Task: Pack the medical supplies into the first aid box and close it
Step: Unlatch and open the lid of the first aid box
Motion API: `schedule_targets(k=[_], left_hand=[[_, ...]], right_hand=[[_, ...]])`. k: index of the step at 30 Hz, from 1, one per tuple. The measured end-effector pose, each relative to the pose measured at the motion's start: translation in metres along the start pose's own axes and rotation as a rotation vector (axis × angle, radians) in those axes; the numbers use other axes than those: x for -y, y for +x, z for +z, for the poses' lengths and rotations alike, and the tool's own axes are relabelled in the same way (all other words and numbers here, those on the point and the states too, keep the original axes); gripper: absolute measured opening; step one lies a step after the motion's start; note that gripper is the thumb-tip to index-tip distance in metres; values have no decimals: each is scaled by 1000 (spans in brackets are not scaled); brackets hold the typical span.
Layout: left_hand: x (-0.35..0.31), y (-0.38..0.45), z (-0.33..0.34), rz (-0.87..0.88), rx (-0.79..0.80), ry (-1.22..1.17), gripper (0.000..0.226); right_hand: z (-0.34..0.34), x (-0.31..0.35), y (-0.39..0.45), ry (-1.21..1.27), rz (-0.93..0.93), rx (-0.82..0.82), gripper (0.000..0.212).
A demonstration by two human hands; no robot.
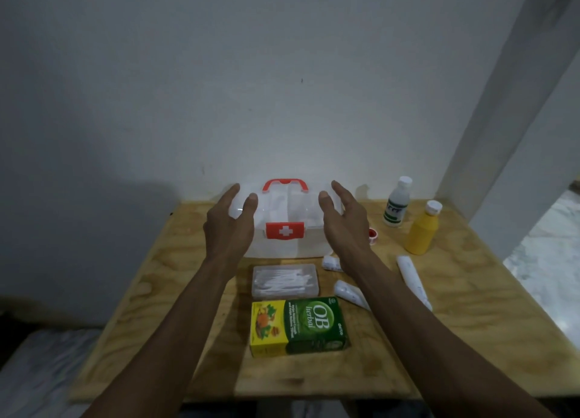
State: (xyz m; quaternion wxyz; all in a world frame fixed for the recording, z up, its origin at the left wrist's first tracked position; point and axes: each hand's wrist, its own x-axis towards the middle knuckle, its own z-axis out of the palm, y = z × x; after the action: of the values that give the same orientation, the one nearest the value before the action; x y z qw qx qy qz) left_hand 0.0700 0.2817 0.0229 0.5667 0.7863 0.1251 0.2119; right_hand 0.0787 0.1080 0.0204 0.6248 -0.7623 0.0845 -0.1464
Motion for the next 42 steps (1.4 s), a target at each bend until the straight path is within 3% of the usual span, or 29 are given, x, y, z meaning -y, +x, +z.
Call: schedule_targets(k=[6, 11, 14, 19, 25, 29, 35, 38, 42], left_hand=[[-9, 6, 0, -5, 17, 8, 49], [-16, 24, 8, 109, 55, 168, 57], [-18, 40, 16, 205, 144, 323, 60], [-9, 53, 22, 216, 274, 593, 64], [-2, 56, 23, 246, 265, 606, 64], [-3, 56, 23, 244, 257, 598, 62], [-1, 56, 23, 245, 254, 591, 63], [-2, 55, 22, 257, 261, 578, 63], [-3, 54, 21, 263, 258, 588, 63]], right_hand=[[-4, 14, -2, -41, 1, -7, 47], [7, 23, -28, 21, -21, -283, 50], [25, 30, -52, 153, 175, -383, 57], [57, 38, -66, 444, 555, -379, 67], [69, 34, -62, 510, 629, -416, 62], [62, 29, -64, 566, 595, -355, 51], [58, 18, -72, 441, 465, -302, 39], [46, 9, -76, 227, 145, -279, 32], [27, 3, -69, 26, -269, -99, 19]])
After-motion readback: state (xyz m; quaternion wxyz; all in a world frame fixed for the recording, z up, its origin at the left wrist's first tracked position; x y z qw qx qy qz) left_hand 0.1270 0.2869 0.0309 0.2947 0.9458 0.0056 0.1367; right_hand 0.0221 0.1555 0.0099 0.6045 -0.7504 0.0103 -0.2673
